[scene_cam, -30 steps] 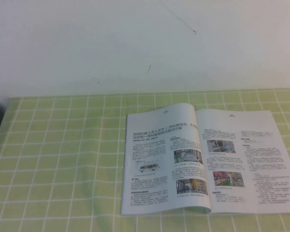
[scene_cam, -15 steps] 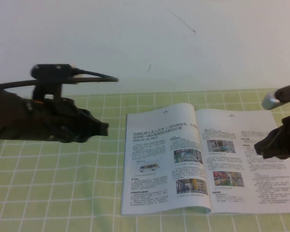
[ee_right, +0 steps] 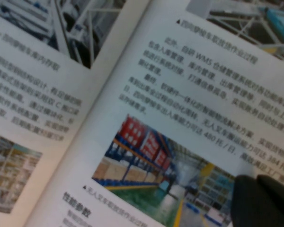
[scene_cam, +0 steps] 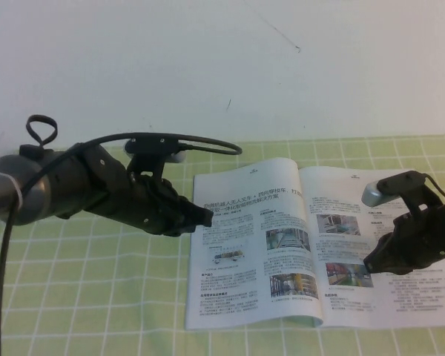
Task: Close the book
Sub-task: 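Close the open booklet and leave it lying on the table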
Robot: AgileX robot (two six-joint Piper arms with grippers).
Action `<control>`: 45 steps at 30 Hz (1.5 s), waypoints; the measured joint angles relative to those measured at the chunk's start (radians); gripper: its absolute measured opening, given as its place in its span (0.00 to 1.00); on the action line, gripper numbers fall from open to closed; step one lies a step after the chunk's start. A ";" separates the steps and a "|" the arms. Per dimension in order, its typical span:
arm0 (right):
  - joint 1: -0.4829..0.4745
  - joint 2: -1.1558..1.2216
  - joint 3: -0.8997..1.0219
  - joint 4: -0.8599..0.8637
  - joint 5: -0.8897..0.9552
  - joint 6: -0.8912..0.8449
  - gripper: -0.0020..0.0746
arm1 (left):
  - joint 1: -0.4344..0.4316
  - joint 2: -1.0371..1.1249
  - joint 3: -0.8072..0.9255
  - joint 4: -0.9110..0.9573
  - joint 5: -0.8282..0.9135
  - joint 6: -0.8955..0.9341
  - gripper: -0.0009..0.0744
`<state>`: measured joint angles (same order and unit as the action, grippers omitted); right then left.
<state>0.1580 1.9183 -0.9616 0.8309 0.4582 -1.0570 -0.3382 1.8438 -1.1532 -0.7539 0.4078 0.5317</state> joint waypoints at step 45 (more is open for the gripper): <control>0.000 0.006 -0.007 0.010 0.010 0.000 0.02 | -0.062 0.148 -0.140 0.492 0.095 -0.472 0.01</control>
<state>0.1580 1.9245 -0.9684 0.8413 0.4685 -1.0570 -0.4002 1.9919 -1.2935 -0.2615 0.5032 0.0598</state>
